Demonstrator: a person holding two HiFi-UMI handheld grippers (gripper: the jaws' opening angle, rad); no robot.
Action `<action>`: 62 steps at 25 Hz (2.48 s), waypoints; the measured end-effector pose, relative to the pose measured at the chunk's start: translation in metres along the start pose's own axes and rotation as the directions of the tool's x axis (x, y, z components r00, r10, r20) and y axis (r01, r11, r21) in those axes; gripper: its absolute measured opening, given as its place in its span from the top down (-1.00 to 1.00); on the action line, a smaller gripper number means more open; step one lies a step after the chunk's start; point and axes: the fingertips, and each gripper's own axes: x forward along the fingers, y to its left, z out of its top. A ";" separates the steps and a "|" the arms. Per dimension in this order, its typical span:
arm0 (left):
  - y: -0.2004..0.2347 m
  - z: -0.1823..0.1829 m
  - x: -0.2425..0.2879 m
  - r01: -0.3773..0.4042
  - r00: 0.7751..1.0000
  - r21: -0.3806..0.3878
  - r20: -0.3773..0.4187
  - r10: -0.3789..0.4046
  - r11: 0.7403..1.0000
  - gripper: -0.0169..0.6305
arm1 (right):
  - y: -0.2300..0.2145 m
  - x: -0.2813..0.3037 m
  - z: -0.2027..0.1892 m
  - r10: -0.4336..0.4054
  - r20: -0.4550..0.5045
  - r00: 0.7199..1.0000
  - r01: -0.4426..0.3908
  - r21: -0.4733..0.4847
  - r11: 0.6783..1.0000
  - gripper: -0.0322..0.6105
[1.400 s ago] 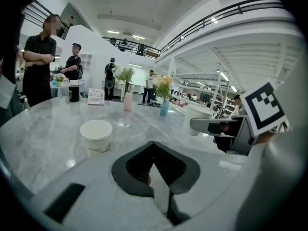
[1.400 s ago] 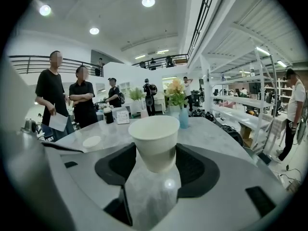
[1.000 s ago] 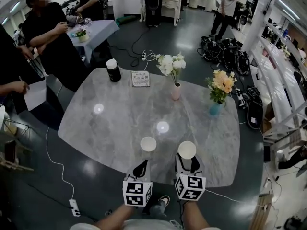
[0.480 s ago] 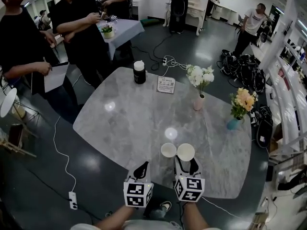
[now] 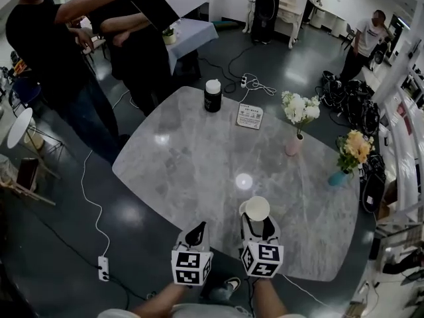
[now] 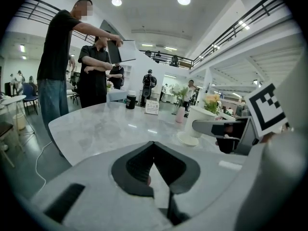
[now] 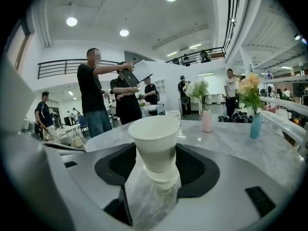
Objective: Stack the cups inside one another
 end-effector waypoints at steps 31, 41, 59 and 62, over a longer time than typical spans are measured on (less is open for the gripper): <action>0.017 -0.020 0.028 0.015 0.998 -0.005 -0.066 -0.015 1.000 0.96 | 0.000 0.026 -0.042 -0.025 -0.122 0.992 0.028 0.018 0.999 0.12; 0.005 -0.023 0.028 0.031 0.997 -0.006 -0.071 -0.031 1.000 0.96 | -0.010 0.013 -0.044 -0.045 -0.117 0.992 0.048 0.027 0.998 0.12; -0.019 -0.008 0.019 0.047 0.998 0.002 -0.029 -0.047 0.999 0.96 | -0.031 -0.018 -0.008 -0.088 -0.004 0.996 0.088 0.036 0.995 0.63; -0.024 -0.001 0.016 0.051 0.999 0.008 -0.015 -0.051 0.999 0.96 | -0.035 -0.025 0.000 -0.100 0.011 0.995 0.099 0.042 0.994 0.72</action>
